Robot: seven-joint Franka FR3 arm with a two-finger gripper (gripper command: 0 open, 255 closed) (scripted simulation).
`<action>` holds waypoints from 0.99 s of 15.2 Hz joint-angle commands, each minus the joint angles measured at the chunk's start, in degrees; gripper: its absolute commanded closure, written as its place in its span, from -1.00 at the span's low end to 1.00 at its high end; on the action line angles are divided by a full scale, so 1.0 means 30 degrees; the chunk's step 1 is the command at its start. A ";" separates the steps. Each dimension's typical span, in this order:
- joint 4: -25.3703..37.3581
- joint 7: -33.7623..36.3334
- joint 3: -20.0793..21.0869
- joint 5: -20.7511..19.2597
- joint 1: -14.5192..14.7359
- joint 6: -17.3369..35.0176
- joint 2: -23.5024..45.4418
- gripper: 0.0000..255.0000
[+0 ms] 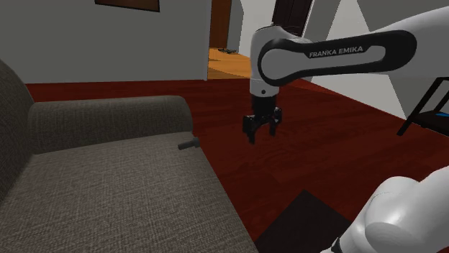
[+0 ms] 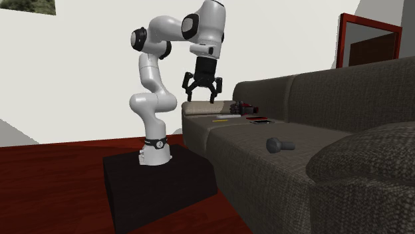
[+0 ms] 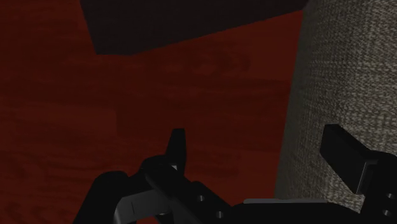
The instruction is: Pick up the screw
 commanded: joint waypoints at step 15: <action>1.0778 0.6759 0.1432 -0.1513 0.0733 0.1442 1.2319 -1.00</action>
